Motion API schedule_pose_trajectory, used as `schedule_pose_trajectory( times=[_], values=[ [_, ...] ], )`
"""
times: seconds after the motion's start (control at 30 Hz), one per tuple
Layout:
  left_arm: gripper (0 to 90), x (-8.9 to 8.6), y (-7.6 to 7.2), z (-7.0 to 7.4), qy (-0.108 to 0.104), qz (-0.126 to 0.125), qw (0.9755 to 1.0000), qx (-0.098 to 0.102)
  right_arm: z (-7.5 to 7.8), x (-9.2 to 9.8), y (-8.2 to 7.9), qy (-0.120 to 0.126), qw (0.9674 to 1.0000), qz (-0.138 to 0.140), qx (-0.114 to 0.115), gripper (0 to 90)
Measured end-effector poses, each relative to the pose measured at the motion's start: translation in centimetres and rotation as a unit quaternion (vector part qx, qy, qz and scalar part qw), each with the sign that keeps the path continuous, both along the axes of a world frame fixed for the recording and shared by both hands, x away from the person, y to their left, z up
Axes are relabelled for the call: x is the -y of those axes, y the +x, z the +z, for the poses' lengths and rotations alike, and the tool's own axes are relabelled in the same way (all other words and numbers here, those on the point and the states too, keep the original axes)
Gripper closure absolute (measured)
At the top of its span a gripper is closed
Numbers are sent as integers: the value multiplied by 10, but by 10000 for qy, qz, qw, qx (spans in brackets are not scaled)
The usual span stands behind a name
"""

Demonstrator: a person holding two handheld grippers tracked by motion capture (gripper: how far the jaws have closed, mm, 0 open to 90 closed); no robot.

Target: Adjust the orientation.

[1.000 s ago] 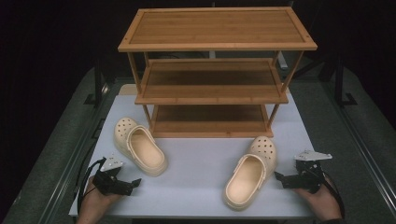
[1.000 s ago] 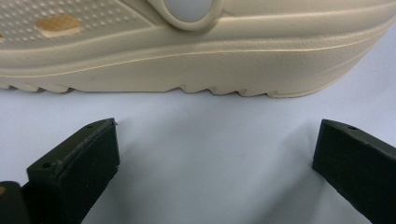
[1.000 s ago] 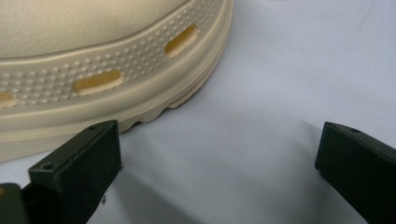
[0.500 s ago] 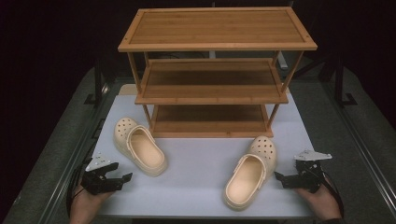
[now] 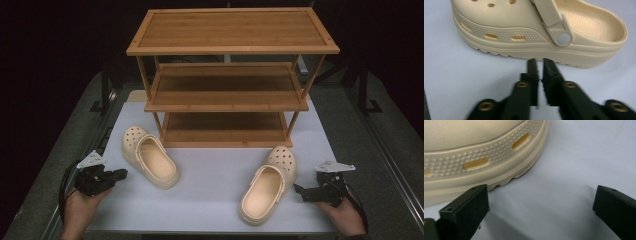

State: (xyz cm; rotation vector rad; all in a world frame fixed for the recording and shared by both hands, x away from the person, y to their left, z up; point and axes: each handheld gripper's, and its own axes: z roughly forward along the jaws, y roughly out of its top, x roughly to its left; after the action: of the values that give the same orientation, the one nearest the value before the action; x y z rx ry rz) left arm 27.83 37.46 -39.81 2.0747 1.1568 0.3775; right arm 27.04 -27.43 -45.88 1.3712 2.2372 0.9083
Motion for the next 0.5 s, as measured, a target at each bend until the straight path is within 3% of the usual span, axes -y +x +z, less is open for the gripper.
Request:
schedule_pose_trajectory(
  times=[0.13, 0.5],
  values=[
    [900, -4, 9, 7, 35, 24, 10000, -75, 0, 0, 0, 0, 10000, 0, -1, 0],
    [900, -10, 38, 29, 112, 165, 9997, 111, 0, 0, 0, 2, 10000, 0, -5, 0]
  ],
)
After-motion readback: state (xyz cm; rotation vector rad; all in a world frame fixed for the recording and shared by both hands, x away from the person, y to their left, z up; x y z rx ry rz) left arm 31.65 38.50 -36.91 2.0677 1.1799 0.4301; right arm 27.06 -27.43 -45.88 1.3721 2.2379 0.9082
